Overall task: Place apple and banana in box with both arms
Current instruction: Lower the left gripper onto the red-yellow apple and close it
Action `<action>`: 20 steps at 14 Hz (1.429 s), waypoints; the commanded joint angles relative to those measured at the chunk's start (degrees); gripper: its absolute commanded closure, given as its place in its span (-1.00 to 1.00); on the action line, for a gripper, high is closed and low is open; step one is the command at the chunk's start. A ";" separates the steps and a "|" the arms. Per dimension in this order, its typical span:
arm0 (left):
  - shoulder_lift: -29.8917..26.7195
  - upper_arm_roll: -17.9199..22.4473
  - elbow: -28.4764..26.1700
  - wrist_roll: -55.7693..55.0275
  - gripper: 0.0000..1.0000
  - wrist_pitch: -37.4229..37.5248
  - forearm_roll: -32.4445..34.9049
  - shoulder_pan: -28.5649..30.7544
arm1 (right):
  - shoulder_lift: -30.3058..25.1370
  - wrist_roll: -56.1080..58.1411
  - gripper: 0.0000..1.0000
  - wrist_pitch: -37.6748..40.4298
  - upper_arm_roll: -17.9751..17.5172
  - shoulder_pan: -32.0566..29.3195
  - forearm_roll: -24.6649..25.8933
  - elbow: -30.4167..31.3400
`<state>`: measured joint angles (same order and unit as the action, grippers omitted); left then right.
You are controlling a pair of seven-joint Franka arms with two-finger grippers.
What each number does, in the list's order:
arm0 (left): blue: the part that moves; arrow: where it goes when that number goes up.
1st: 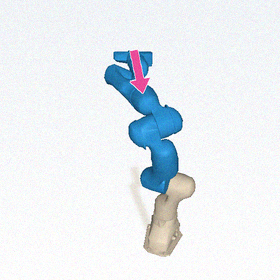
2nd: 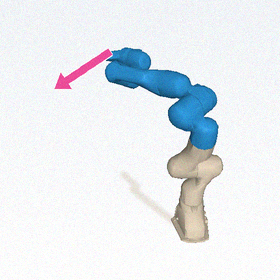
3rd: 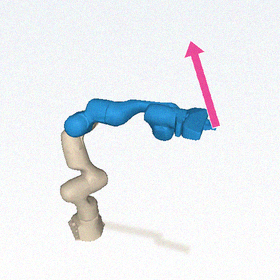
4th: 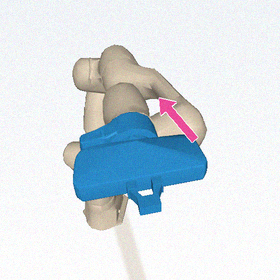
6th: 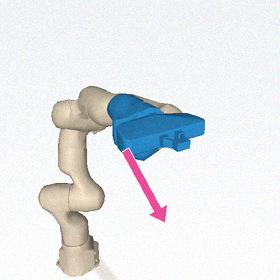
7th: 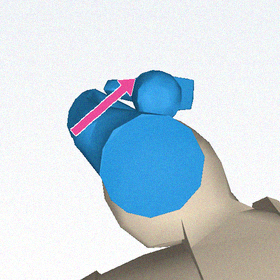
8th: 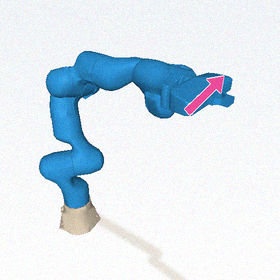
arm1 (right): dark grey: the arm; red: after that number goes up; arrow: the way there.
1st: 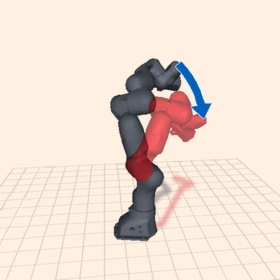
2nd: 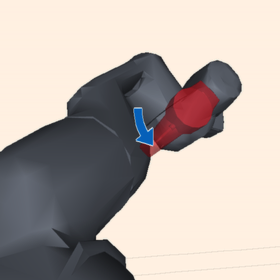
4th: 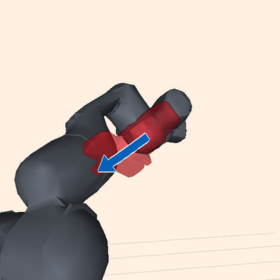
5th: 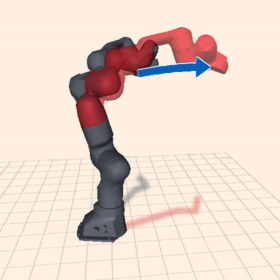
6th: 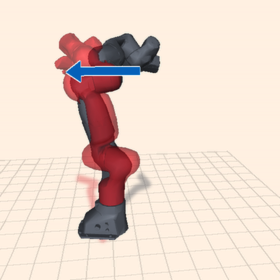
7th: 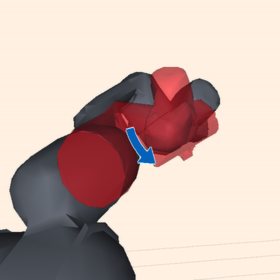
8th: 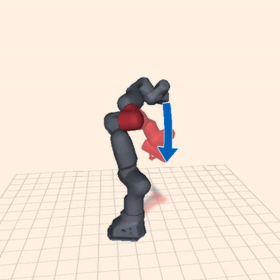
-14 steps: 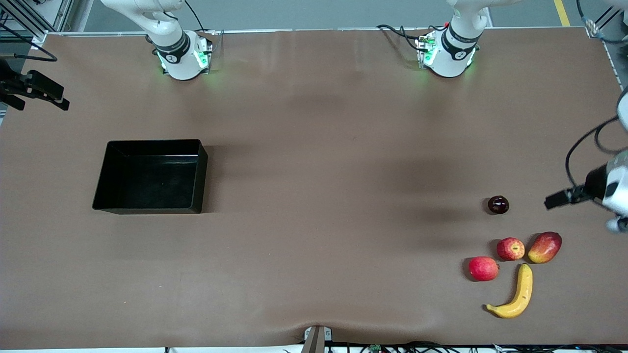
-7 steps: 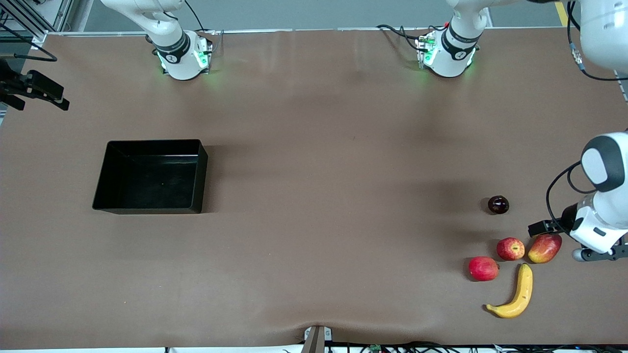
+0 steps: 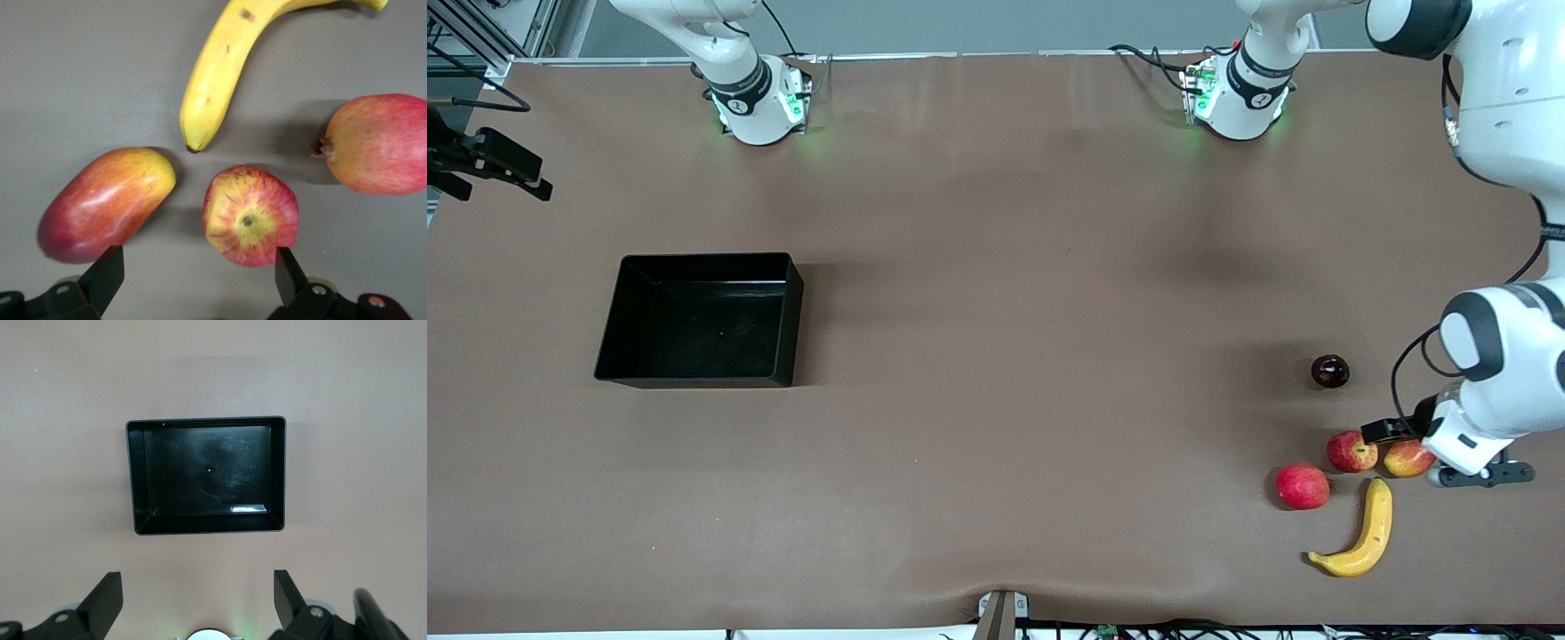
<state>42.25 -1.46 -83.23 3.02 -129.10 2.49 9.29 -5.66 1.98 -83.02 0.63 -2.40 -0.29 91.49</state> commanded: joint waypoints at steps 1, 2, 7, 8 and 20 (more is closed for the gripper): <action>0.64 -0.29 1.32 0.67 -1.00 -0.36 -0.30 -0.33 | 1.17 0.57 -1.00 0.05 -0.37 -1.11 0.03 -1.49; 0.82 -0.38 1.23 0.67 -1.00 -0.36 -0.30 -0.42 | 1.26 0.57 -1.00 0.05 -0.36 -1.64 -0.24 -1.49; 3.01 -0.82 1.32 0.59 -1.00 -2.90 -0.30 -1.20 | 1.18 1.44 -1.00 0.40 -0.36 -2.08 -0.50 -1.49; 3.62 -0.82 1.23 0.67 -1.00 -4.21 -0.30 -1.21 | 1.18 2.75 -1.00 0.32 -0.36 -2.17 -0.50 -1.41; 2.58 -0.91 1.41 1.82 1.00 -4.05 0.41 -1.12 | 5.57 7.60 -1.00 0.23 -0.28 -6.56 1.08 -0.62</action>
<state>46.43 -2.32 -81.37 3.98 -133.63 2.49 8.18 -1.72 7.89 -83.29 0.86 -7.70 -0.25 91.41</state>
